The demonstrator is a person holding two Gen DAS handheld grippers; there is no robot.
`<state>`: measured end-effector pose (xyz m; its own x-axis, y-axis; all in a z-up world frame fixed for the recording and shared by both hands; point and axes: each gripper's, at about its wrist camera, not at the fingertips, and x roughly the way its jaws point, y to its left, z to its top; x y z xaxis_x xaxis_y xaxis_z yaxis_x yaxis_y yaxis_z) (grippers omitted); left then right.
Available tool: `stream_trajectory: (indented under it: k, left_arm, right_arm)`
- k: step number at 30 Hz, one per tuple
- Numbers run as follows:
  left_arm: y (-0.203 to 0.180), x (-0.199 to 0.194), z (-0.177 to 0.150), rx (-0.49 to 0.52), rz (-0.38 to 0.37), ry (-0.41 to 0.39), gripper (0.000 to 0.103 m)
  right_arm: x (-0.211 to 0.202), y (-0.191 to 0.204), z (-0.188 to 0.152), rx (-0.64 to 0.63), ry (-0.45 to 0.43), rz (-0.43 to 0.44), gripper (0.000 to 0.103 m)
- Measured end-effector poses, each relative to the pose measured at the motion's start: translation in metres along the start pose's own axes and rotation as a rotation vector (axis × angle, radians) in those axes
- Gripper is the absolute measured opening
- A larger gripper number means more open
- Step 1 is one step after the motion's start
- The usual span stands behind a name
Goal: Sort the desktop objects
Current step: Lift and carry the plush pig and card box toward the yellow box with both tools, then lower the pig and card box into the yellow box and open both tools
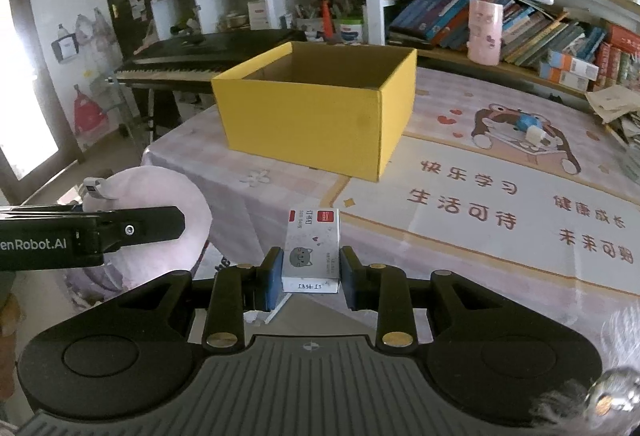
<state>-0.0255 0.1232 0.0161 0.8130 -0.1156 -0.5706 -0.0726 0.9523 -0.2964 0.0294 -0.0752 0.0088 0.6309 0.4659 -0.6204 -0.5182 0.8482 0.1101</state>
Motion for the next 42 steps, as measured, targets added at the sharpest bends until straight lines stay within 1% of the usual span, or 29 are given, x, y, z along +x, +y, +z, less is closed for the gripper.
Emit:
stream_trajectory:
  k: [10, 14, 18, 26, 32, 37, 40, 42]
  left_arm:
    - [0.013, -0.003, 0.003, -0.053, 0.058, -0.02, 0.066]
    - [0.019, -0.002, 0.012, -0.068, 0.088, -0.051, 0.066]
    - [0.019, 0.008, 0.029, -0.067, 0.099, -0.083, 0.066]
    - [0.011, 0.04, 0.078, -0.043, 0.098, -0.162, 0.066]
    - [0.008, 0.07, 0.111, -0.022, 0.105, -0.191, 0.066]
    - [0.004, 0.099, 0.134, 0.003, 0.113, -0.2, 0.066]
    - [0.002, 0.116, 0.145, 0.019, 0.117, -0.192, 0.066]
    - [0.0, 0.129, 0.152, 0.038, 0.12, -0.173, 0.066]
  right_arm:
    - [0.017, 0.01, 0.015, -0.061, 0.014, 0.062, 0.027]
    - [0.025, 0.008, 0.026, -0.062, 0.0, 0.082, 0.027]
    - [0.034, 0.003, 0.042, -0.061, -0.028, 0.097, 0.027]
    - [0.058, -0.018, 0.09, -0.07, -0.089, 0.116, 0.027]
    - [0.086, -0.039, 0.128, -0.086, -0.111, 0.125, 0.027]
    - [0.108, -0.052, 0.15, -0.112, -0.108, 0.136, 0.027]
    - [0.123, -0.058, 0.161, -0.129, -0.092, 0.139, 0.027]
    - [0.135, -0.063, 0.167, -0.137, -0.071, 0.134, 0.027]
